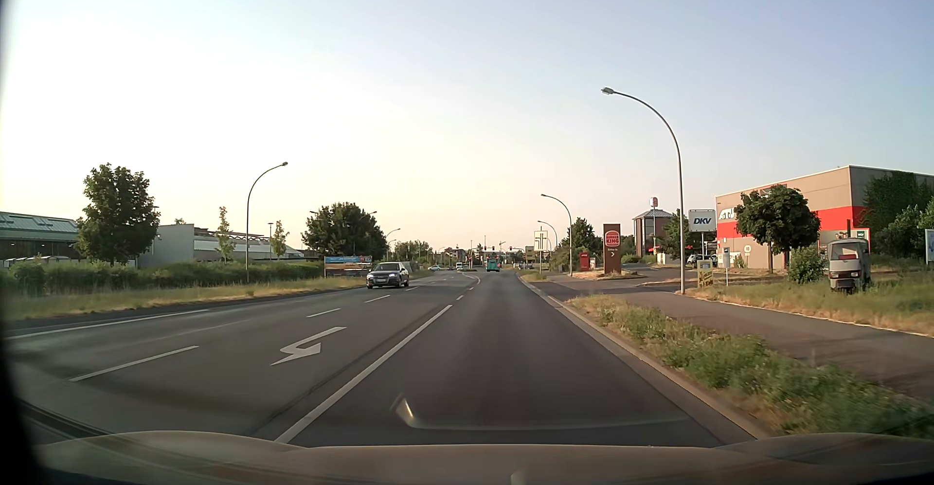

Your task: Follow the waypoints while adhering to traffic rules and regulations

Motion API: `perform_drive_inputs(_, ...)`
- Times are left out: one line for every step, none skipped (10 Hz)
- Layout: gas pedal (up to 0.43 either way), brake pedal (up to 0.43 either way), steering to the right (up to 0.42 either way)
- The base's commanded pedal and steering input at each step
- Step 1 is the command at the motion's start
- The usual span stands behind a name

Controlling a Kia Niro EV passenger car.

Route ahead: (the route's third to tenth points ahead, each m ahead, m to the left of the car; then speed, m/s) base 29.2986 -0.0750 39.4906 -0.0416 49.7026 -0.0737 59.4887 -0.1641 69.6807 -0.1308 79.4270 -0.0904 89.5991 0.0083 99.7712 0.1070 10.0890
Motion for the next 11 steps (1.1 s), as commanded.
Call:
perform_drive_inputs(0.157, 0.024, 0.004)
perform_drive_inputs(0.157, 0.03, 0.004)
perform_drive_inputs(0.157, 0.024, 0.004)
perform_drive_inputs(0.157, 0.03, 0.004)
perform_drive_inputs(0.15, 0.03, 0.004)
perform_drive_inputs(0.138, 0.024, 0.003)
perform_drive_inputs(0.13, 0.03, 0.002)
perform_drive_inputs(0.11, 0.03, 0.002)
perform_drive_inputs(0.11, 0.03, 0.002)
perform_drive_inputs(0.11, 0.03, 0.001)
perform_drive_inputs(0.098, 0.03, 0.002)
